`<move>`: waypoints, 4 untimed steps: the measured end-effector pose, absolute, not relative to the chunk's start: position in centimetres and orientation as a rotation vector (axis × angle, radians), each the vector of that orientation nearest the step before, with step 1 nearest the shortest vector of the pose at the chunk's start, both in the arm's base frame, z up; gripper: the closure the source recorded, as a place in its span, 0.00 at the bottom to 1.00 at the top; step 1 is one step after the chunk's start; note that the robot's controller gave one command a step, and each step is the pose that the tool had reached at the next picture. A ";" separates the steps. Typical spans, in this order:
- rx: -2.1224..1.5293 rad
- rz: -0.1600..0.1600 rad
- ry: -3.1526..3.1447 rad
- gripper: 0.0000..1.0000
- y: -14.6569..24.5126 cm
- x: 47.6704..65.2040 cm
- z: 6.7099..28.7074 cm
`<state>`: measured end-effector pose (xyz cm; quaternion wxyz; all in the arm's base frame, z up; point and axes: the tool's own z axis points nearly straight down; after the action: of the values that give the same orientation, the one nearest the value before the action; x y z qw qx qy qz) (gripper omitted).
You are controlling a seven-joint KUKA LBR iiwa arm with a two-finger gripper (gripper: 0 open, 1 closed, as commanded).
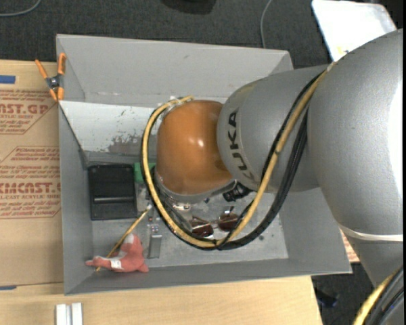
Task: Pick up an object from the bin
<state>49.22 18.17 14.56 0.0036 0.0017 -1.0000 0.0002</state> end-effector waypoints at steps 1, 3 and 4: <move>0.001 -0.002 -3.141 0.00 18.1 49.4 15.0; 0.778 -0.004 -3.048 0.00 21.5 52.7 11.7; 0.953 -0.003 -2.996 0.00 22.1 52.6 8.4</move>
Offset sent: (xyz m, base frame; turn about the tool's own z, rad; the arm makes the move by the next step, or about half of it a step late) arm 0.0165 0.0229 -0.0290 -0.3546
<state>52.56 22.11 8.44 -0.0011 0.3033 -0.9529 -0.0010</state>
